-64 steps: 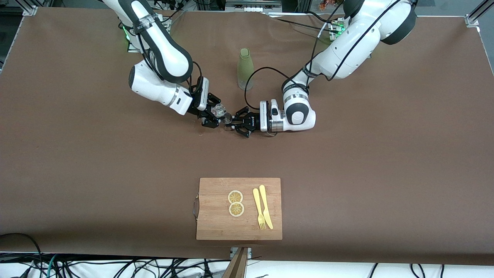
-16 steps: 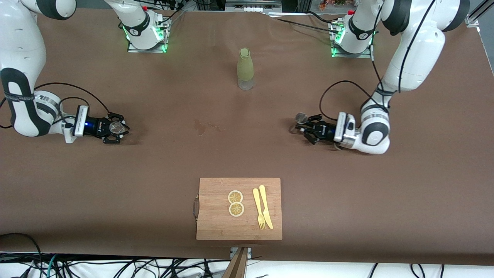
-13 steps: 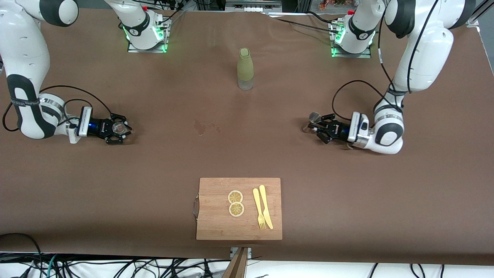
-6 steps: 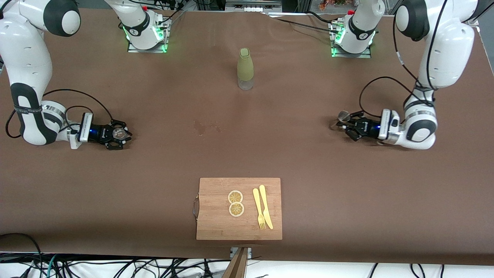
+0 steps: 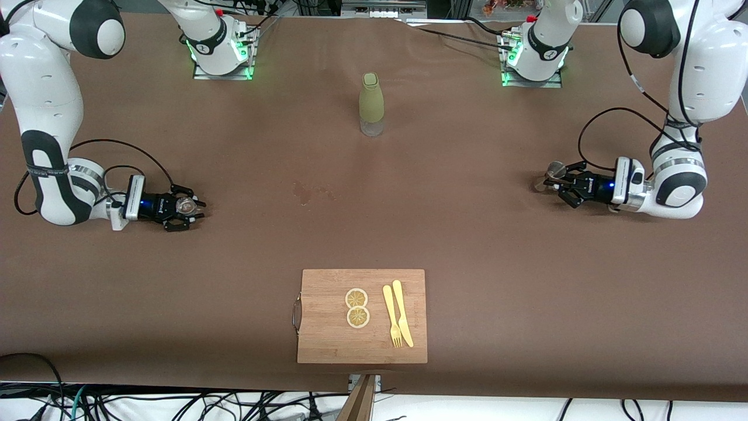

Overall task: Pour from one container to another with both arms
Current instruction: 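Lower the beaker with the right gripper while the left gripper lowers the jigger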

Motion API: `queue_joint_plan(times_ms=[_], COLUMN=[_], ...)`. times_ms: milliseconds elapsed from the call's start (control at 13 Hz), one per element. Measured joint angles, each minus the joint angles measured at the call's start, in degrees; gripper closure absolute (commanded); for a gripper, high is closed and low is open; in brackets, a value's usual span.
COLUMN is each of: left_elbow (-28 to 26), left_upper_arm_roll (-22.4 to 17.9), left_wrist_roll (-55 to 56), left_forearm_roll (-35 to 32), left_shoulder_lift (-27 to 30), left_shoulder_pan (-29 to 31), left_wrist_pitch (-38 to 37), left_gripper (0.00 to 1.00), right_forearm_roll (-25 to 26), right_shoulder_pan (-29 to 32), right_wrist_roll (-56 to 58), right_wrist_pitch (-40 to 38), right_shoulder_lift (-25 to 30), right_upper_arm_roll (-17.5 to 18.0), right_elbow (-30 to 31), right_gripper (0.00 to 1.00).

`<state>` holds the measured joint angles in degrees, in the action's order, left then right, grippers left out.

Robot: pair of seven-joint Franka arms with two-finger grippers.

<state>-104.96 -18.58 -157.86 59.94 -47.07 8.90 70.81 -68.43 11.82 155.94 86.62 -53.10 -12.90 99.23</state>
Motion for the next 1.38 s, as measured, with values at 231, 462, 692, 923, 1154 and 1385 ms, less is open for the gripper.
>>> queue_joint_plan(times_ms=[231,462,692,923,1154,1385], left_elbow=[0.5,1.3,4.3,6.4,8.5,8.9], left_upper_arm_roll=[0.0,0.0,0.1,0.3,0.3,0.5], left_wrist_roll=[-1.3,-2.4,-2.5,-2.7,-2.9,-3.2], left_forearm_roll=[-1.5,-1.7,-1.7,-1.7,-1.7,-1.7], left_shoulder_lift=[-0.4,-2.2,-4.8,-6.4,-7.6,-9.0], left_shoulder_pan=[2.7,4.7,5.3,5.3,5.3,5.4], left_wrist_pitch=[-1.3,-1.6,-1.8,-2.0,-2.1,-2.4], left_gripper=[1.00,1.00,1.00,1.00,1.00,1.00], right_forearm_roll=[0.0,0.0,0.0,0.9,2.4,4.2], right_shoulder_pan=[0.1,0.4,0.9,1.8,2.4,2.5], right_wrist_roll=[0.0,0.0,0.0,0.0,-0.1,-1.8], right_wrist_pitch=[0.0,0.0,0.1,0.4,0.4,0.5], right_shoulder_lift=[0.0,0.0,0.0,0.2,1.2,4.7], right_upper_arm_roll=[0.0,0.0,-0.4,-1.9,-3.9,-7.5], right_elbow=[0.0,0.0,-0.1,-0.4,-0.8,0.3], right_gripper=[0.01,0.01,0.01,0.01,0.01,0.01])
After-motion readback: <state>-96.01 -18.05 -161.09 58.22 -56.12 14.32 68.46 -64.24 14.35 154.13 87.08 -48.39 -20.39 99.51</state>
